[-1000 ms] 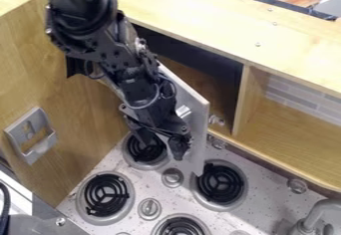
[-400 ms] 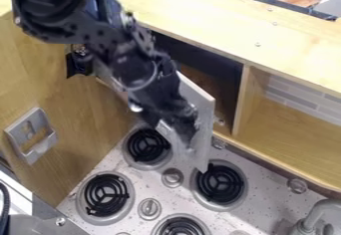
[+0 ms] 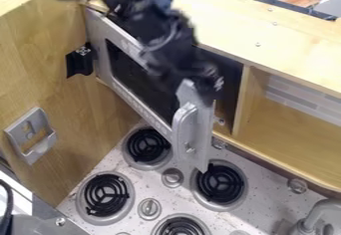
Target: Open microwave
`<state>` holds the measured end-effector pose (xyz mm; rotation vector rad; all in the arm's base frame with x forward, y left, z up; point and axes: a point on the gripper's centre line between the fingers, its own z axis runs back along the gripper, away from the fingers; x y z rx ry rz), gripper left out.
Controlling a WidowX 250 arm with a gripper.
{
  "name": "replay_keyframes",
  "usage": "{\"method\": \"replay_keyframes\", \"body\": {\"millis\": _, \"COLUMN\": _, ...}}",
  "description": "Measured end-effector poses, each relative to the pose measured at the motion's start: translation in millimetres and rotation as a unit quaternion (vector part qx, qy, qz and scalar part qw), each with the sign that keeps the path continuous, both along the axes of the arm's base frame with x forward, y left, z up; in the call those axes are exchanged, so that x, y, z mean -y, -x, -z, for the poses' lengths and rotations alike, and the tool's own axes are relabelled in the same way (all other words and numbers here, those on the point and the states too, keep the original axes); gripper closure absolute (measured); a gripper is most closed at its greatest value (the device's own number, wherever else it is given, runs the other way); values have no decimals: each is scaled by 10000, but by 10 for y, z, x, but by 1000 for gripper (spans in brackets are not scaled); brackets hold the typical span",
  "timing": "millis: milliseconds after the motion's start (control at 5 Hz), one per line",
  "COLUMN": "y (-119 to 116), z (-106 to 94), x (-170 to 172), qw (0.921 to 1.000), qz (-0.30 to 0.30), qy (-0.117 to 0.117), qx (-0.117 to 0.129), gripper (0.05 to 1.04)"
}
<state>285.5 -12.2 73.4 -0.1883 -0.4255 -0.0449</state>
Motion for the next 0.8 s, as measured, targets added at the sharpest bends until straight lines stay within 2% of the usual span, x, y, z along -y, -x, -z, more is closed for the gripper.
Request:
{"method": "replay_keyframes", "body": {"millis": 200, "y": -182, "z": 3, "x": 162, "qw": 9999, "qz": 133, "qy": -70, "qx": -43, "gripper": 83}}
{"method": "replay_keyframes", "body": {"millis": 400, "y": -314, "z": 103, "x": 357, "qw": 9992, "qz": 261, "qy": -218, "qx": -200, "gripper": 83}}
{"method": "replay_keyframes", "body": {"millis": 600, "y": -316, "z": 231, "x": 423, "qw": 9978, "qz": 291, "qy": -411, "qx": -436, "gripper": 83}}
{"method": "replay_keyframes", "body": {"millis": 800, "y": -299, "z": 320, "x": 394, "qw": 9962, "qz": 237, "qy": -620, "qx": -562, "gripper": 83}}
